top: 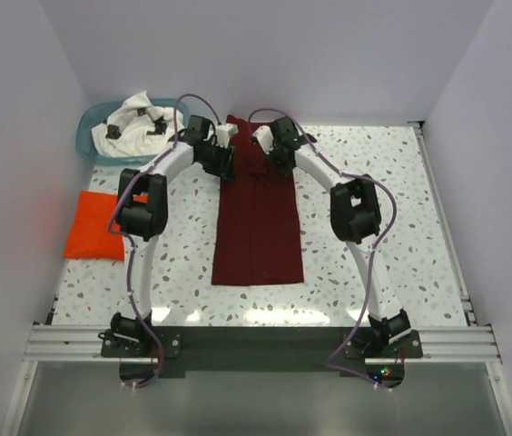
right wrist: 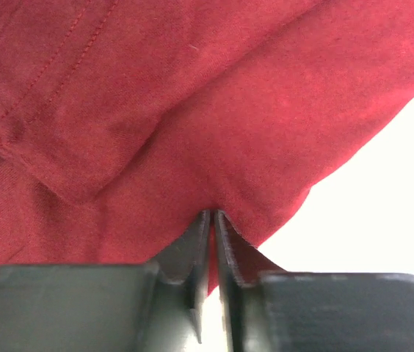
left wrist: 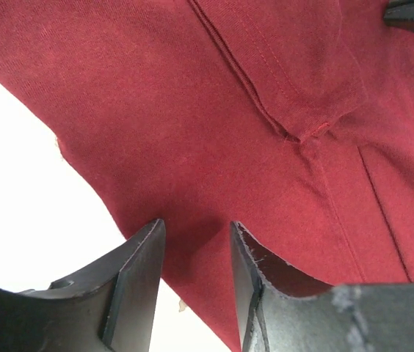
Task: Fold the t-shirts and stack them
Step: Fold the tshirt
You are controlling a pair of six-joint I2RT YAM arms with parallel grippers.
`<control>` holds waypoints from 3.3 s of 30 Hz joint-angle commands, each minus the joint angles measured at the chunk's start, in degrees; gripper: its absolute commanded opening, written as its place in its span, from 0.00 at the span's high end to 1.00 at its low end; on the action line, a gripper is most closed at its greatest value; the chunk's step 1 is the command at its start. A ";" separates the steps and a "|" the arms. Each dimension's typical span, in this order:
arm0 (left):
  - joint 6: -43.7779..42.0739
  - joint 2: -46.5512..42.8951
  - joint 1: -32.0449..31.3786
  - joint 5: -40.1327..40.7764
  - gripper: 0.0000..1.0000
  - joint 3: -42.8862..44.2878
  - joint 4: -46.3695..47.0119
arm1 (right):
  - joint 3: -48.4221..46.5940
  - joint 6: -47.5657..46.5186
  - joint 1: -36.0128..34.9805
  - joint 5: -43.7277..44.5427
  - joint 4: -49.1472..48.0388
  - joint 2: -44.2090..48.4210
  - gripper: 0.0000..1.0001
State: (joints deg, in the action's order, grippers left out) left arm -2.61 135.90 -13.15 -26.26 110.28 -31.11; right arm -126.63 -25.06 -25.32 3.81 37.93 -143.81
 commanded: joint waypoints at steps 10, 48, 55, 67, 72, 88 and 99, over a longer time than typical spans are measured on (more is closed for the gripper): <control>-3.71 -22.14 1.02 -4.33 0.40 -9.89 14.40 | -1.00 1.42 0.54 -7.23 -5.58 14.68 0.36; 4.29 -52.04 -3.90 -17.22 0.44 -61.85 15.20 | 53.59 34.26 -15.72 -14.46 -13.41 45.91 0.64; -7.97 -69.95 -16.08 -12.78 0.41 -76.77 29.86 | 52.54 38.77 -10.55 -15.93 -14.12 43.71 0.61; -22.93 -71.21 -17.44 -8.11 0.55 -78.20 24.82 | 59.12 32.44 -17.74 -22.71 -1.90 45.81 0.60; -28.76 -70.51 -17.44 -4.60 0.55 -79.25 23.20 | 59.39 33.14 -21.78 -18.07 -1.28 44.05 0.57; -31.14 -68.39 -17.53 -2.30 0.54 -80.39 21.89 | 59.22 36.04 -24.78 -13.74 -2.42 39.66 0.62; -31.49 -68.57 -17.53 -2.13 0.54 -81.10 21.36 | 58.07 35.43 -24.78 -14.89 -1.55 39.92 0.94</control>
State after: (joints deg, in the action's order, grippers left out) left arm -32.67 67.68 -30.76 -28.23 29.28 -9.78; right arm -66.83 9.96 -49.87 -10.59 36.01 -104.75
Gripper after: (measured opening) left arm 0.461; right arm 0.088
